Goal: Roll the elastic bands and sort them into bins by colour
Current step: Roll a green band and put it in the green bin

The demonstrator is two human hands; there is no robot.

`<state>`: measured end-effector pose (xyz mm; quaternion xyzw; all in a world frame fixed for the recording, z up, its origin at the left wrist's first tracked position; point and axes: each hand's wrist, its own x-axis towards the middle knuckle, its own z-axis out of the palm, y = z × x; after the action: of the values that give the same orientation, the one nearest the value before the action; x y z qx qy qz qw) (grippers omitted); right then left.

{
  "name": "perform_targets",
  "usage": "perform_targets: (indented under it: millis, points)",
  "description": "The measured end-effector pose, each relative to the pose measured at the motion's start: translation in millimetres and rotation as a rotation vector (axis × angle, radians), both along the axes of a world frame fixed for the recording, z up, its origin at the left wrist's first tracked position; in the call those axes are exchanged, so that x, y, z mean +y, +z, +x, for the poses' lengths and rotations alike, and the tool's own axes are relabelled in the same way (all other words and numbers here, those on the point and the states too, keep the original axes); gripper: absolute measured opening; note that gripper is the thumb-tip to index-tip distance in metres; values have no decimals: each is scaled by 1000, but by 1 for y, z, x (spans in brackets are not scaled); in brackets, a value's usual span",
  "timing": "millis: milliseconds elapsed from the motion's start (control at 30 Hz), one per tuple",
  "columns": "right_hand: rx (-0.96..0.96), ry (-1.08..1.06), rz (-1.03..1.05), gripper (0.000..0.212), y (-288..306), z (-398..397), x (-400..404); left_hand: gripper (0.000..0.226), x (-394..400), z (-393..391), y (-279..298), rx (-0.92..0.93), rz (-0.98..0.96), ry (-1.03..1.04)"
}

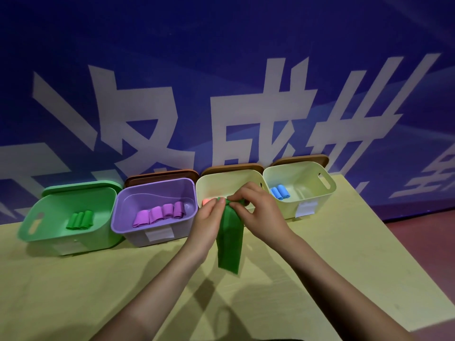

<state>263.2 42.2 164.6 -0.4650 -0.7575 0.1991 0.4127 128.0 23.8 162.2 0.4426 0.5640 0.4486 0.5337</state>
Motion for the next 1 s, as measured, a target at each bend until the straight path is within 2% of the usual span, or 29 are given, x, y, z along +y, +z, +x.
perform_targets:
  millis: [233, 300, 400, 500, 633, 800, 1000]
  points:
    - [295, 23, -302, 17, 6, 16, -16, 24, -8, 9, 2, 72, 67, -48]
    - [314, 0, -350, 16, 5, 18, -17, 27, -9, 11, 3, 130, 108, -80]
    - [294, -23, -330, 16, 5, 20, -16, 27, -10, 12, 2, 152, 135, -95]
    - [335, -34, -305, 16, 7, 20, -15, 20, -8, 14, 4, 50, 114, -73]
    - [386, -59, -303, 18, 7, 18, -12, 21, -7, 18, 4, -96, -10, -28]
    - [374, -109, -284, 11, 0, 19, -14, 25, -7, 23, -2, -86, -37, -8]
    - [373, -92, -264, 28, -3, 19, -11, 33, -3, 23, -5, -34, -43, 14]
